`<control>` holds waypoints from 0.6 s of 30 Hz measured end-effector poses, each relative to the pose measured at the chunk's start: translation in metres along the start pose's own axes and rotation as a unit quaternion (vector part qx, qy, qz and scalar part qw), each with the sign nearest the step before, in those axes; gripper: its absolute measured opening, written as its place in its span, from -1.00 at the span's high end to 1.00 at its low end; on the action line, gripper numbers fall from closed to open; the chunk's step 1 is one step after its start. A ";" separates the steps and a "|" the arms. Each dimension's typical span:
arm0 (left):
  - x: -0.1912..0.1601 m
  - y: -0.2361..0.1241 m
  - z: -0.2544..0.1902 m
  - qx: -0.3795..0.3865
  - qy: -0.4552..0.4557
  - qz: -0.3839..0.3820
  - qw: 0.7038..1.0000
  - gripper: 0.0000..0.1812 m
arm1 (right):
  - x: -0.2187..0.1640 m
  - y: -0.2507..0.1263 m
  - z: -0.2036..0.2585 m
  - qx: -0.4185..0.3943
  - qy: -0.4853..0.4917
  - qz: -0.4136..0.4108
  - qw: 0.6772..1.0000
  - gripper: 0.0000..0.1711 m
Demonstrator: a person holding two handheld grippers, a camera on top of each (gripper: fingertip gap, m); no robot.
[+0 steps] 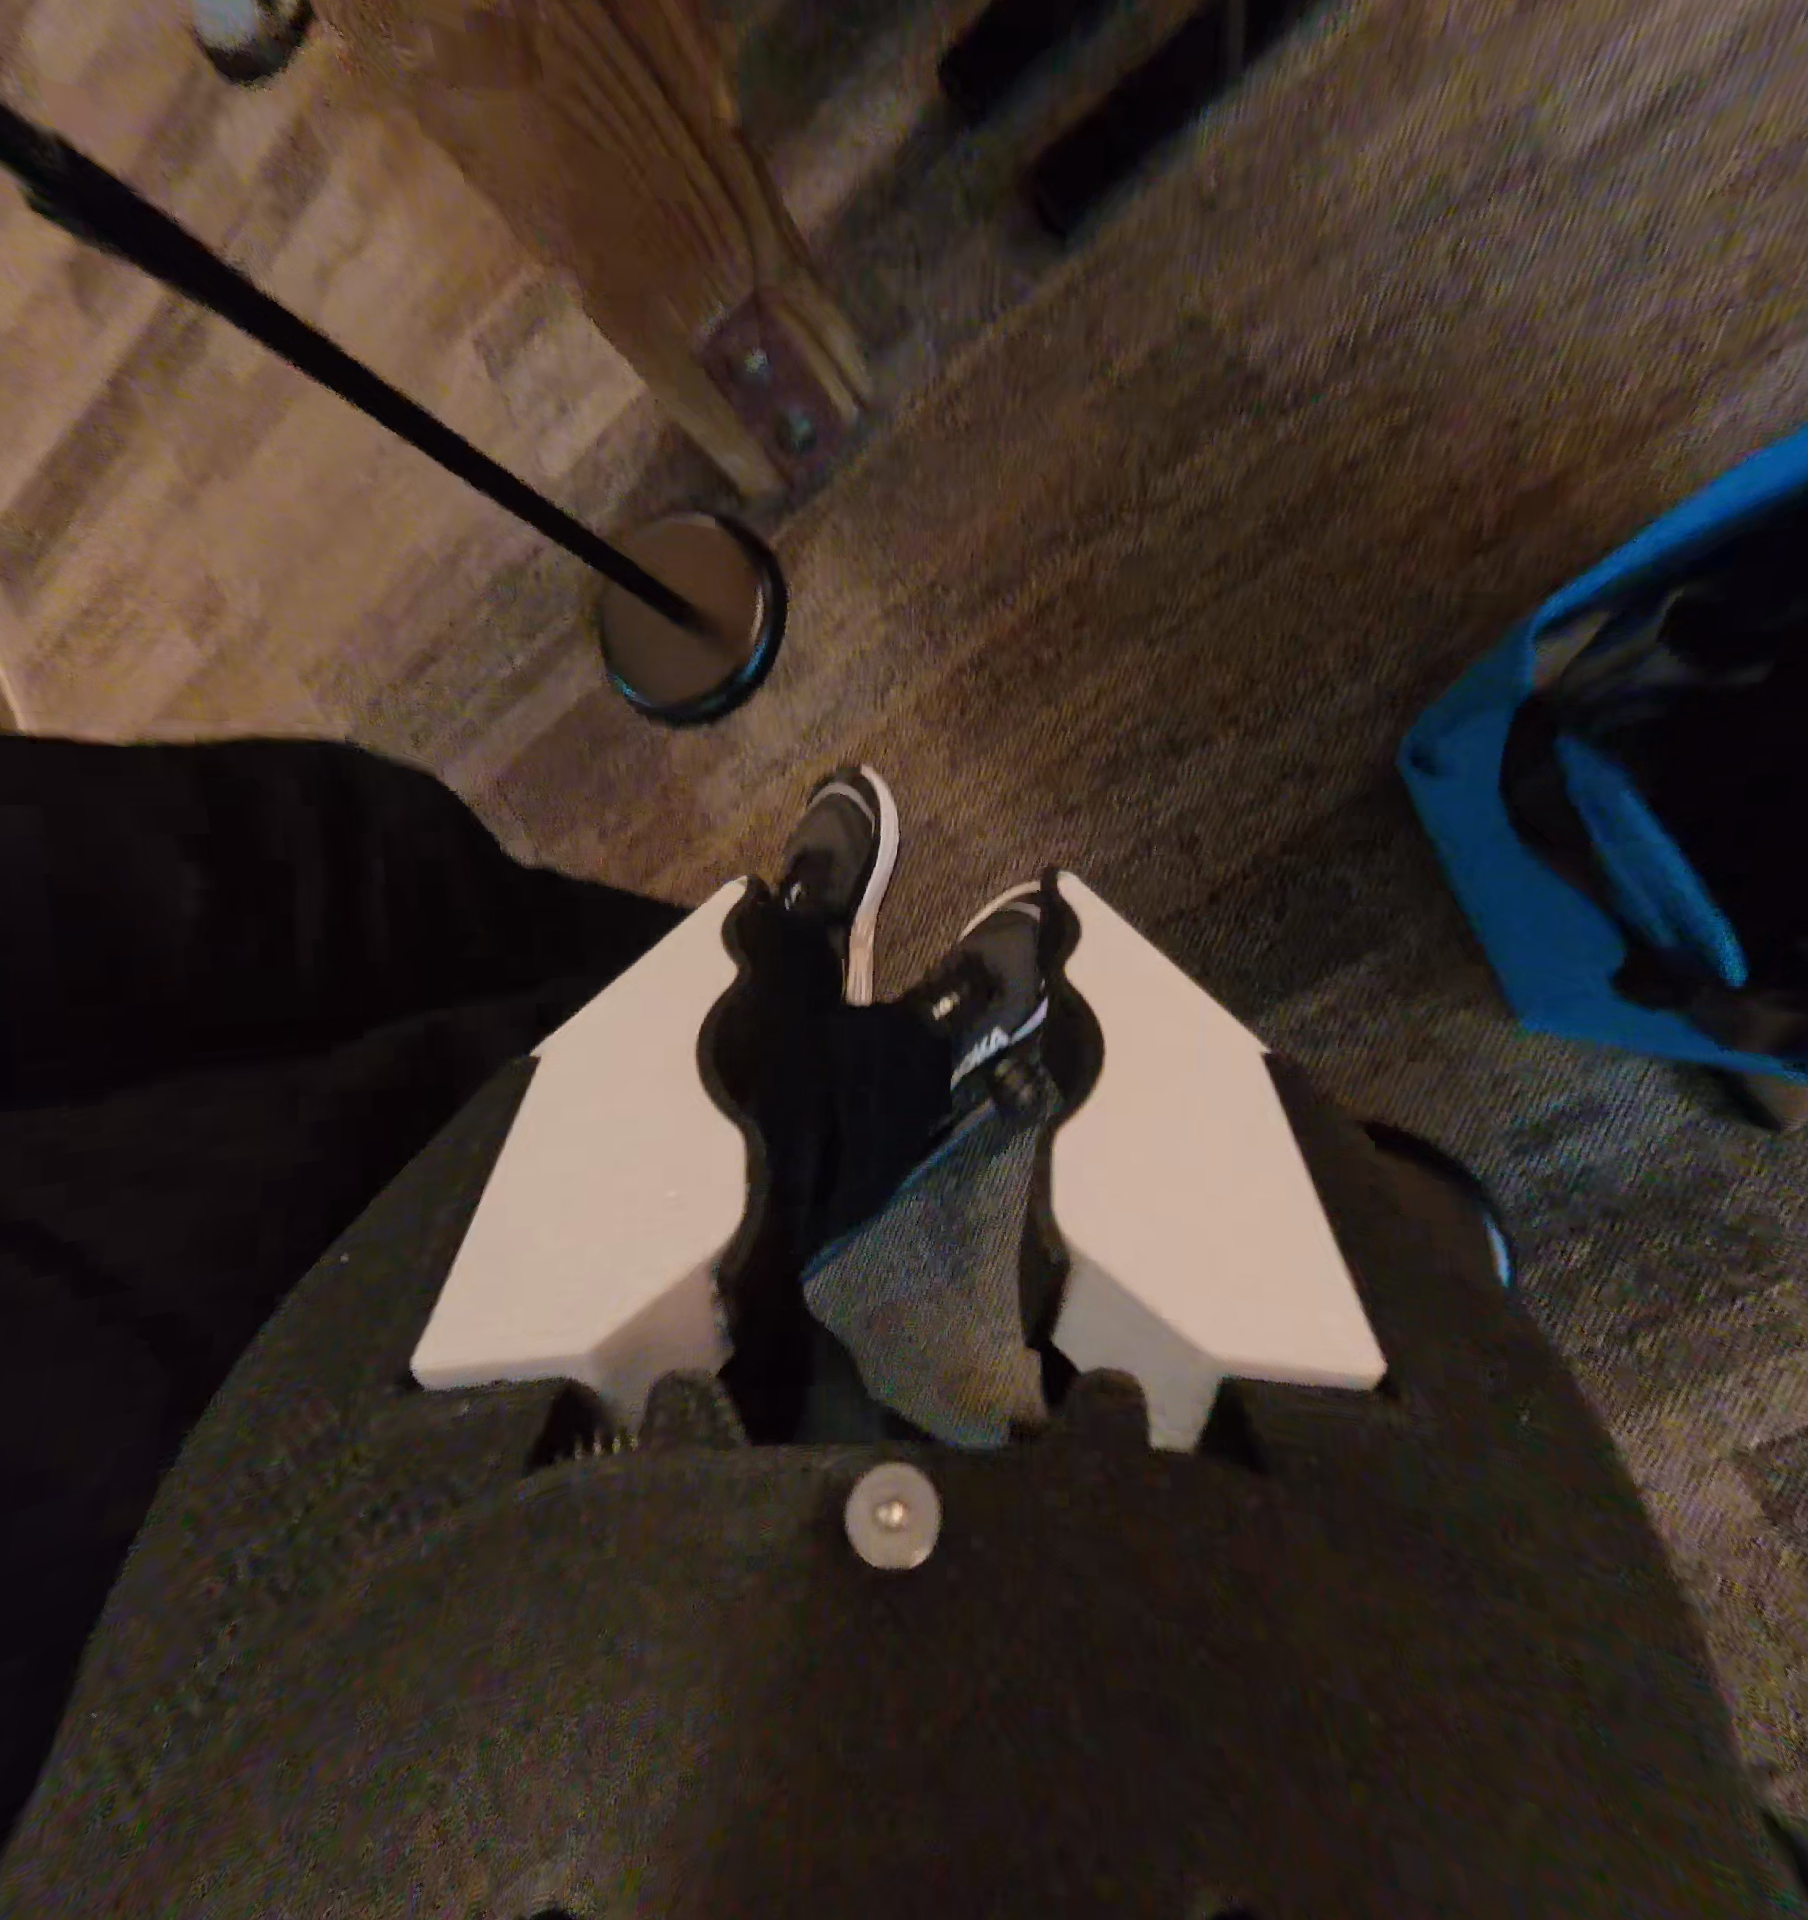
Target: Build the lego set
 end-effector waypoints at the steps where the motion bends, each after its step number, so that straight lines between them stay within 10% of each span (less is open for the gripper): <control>1: 0.029 0.007 -0.001 -0.002 0.031 -0.025 0.999 0.75 | 0.011 -0.006 -0.002 -0.003 -0.001 -0.014 1.000 0.40; 10: 0.259 0.052 -0.022 -0.020 0.204 -0.166 0.965 0.46 | 0.045 -0.041 -0.016 -0.028 0.002 -0.065 0.997 0.31; 18: 0.361 0.123 -0.020 -0.022 0.304 -0.166 0.938 0.33 | 0.002 -0.052 0.006 -0.079 0.088 -0.065 0.991 0.34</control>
Point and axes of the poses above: each gripper's, where its closed fingertips meet, y out along the fingers, x out of its top, z = x × y across the jaws, the point moved 10 cm from there along -y, back along the fingers, and after that the axes turned 1 degree about x, right-handed, at the moved point
